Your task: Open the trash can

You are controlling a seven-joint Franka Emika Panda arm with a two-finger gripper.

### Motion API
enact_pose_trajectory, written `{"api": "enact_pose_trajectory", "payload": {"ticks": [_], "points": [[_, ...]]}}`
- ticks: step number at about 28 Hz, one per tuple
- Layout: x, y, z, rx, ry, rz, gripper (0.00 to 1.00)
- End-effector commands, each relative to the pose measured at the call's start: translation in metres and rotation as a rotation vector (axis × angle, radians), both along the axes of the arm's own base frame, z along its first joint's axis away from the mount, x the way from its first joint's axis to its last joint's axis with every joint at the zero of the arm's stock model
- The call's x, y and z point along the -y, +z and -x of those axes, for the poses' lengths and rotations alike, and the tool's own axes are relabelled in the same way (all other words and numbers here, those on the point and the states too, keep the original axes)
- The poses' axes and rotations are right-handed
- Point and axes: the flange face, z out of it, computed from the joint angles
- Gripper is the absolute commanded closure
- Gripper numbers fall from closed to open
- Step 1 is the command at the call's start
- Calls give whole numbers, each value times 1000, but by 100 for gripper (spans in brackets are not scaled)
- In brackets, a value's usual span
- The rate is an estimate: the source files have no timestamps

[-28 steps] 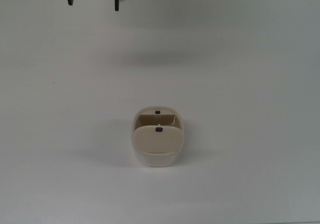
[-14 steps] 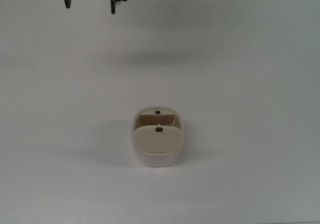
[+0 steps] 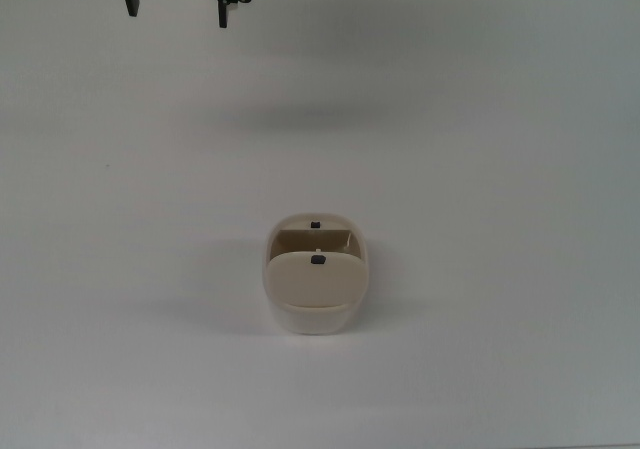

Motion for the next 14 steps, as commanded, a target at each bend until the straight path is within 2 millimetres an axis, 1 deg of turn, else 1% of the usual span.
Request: {"api": "enact_pose_trajectory", "payload": {"ticks": [1,14], "points": [[2,-2,3,4,18,-23,0],[3,-1,2,13,14,-22,0]]}}
